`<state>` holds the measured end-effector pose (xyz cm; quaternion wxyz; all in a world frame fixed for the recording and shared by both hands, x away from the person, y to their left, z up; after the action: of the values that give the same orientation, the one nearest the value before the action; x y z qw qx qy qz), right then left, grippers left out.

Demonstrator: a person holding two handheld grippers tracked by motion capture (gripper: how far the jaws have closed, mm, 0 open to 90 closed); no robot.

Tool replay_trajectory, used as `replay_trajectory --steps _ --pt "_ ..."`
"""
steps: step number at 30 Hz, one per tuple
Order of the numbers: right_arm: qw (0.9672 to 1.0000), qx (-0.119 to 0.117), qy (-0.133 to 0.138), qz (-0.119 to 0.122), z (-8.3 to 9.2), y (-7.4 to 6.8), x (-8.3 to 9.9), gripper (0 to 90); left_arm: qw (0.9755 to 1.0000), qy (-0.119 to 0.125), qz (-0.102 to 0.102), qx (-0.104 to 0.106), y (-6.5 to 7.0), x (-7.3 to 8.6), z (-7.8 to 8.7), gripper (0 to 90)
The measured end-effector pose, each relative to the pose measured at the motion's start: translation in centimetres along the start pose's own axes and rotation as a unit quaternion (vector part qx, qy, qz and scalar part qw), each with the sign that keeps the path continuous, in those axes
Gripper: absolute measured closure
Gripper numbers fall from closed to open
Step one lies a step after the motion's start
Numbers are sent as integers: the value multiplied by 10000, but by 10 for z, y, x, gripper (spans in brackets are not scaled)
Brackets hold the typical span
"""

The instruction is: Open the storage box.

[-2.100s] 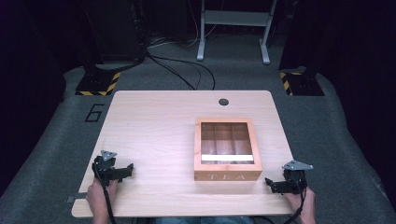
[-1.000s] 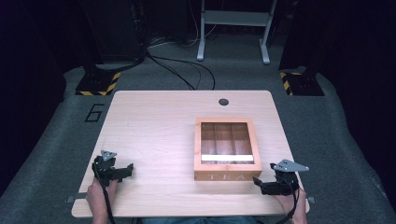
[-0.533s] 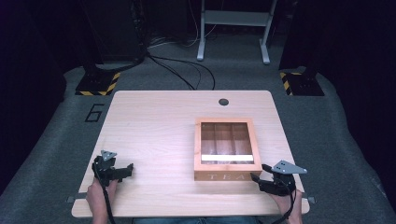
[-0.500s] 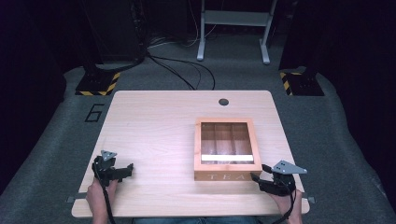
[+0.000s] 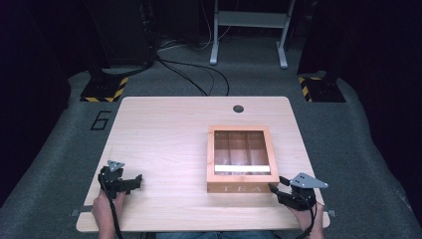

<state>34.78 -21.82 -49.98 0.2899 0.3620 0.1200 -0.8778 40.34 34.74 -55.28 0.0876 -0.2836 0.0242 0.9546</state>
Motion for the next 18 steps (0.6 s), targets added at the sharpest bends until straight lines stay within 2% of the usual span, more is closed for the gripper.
replay_trajectory --steps 14,18 --pt "9998 15 194 -22 0 -1 5 533 10000 -1 0 -1 0 0 0 4" --pt "9996 21 267 -101 1 -1 5 551 10000 -1 -1 0 0 0 0 4"
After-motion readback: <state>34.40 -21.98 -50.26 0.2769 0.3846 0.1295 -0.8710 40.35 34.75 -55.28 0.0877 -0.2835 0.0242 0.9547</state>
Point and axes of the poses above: each handheld gripper's, and its own axes: z roughly backward along the jaws, x roughly out of its underside, y roughly to its right, the point moved 3 cm from there along -z, roughly forward along the jaws, and after that the axes turned 13 degrees about -y, right-handed, at the moved point
